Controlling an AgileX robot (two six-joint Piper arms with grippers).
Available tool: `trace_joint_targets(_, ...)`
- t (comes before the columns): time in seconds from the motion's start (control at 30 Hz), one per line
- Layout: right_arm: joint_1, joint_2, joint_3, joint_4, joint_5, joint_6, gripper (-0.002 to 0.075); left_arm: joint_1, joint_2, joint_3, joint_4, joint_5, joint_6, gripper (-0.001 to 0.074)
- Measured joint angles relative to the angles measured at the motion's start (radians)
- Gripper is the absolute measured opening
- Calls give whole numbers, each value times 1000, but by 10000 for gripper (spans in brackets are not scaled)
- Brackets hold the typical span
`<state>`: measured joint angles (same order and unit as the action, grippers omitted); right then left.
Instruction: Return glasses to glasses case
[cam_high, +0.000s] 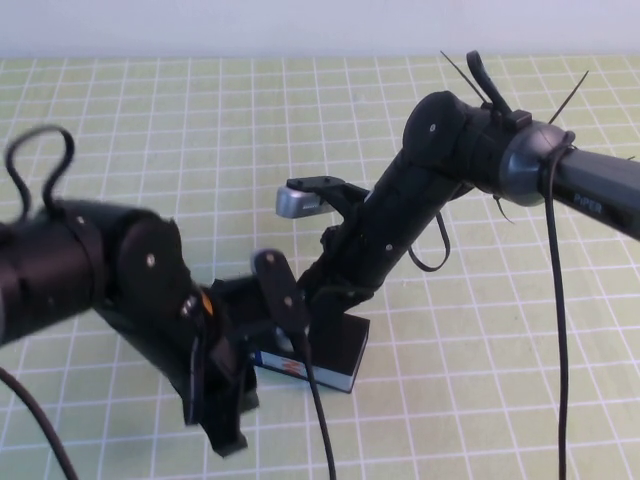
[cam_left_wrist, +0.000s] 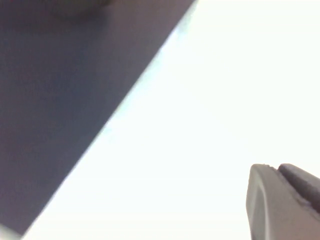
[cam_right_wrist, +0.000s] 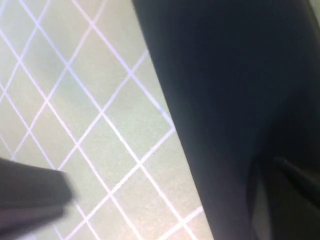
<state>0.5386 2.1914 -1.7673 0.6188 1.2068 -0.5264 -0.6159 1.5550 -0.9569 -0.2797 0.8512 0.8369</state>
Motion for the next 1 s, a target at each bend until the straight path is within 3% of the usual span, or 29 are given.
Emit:
trace_joint_targets(0.17,0,-6,-13,-41,1,19,-18,0,-112,-124,169,141,-139,-3)
trace_joint_targets(0.43,-10,-151,-101,-241,0,124,-18,41,-380,-155,353,187,-407,-3)
trace_joint_targets(0.63,-14,-349,-110,-386,-5,258,-17,118,-543,-133,304,194,-541,-3)
trace_joint_targets(1.0,-14,-724,114,-489,-13,356,-17,128,-887,92,176,125,-636,-3)
